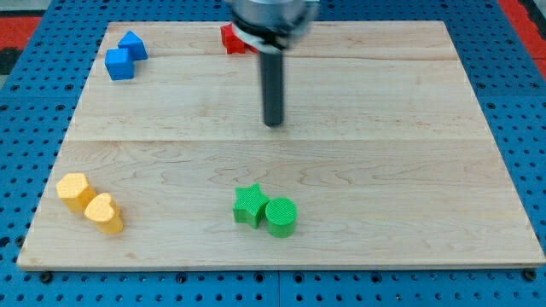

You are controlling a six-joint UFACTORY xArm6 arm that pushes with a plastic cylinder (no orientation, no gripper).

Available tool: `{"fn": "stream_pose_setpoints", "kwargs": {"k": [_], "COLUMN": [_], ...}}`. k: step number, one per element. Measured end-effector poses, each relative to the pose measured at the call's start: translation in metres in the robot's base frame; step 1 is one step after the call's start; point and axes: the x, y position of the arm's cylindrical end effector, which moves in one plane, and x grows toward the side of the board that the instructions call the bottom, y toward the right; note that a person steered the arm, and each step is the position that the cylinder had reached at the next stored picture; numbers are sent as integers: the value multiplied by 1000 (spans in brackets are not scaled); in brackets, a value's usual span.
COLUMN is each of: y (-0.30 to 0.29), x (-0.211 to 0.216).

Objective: Move away from the green circle

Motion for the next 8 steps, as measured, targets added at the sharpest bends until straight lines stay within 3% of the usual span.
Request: {"fn": "stream_pose_setpoints", "kwargs": {"k": [1,2,3,4,5,6,7,8], "y": [22,53,16,12,71,21,8,73], "x": [81,101,119,122,140,132,95,98]}}
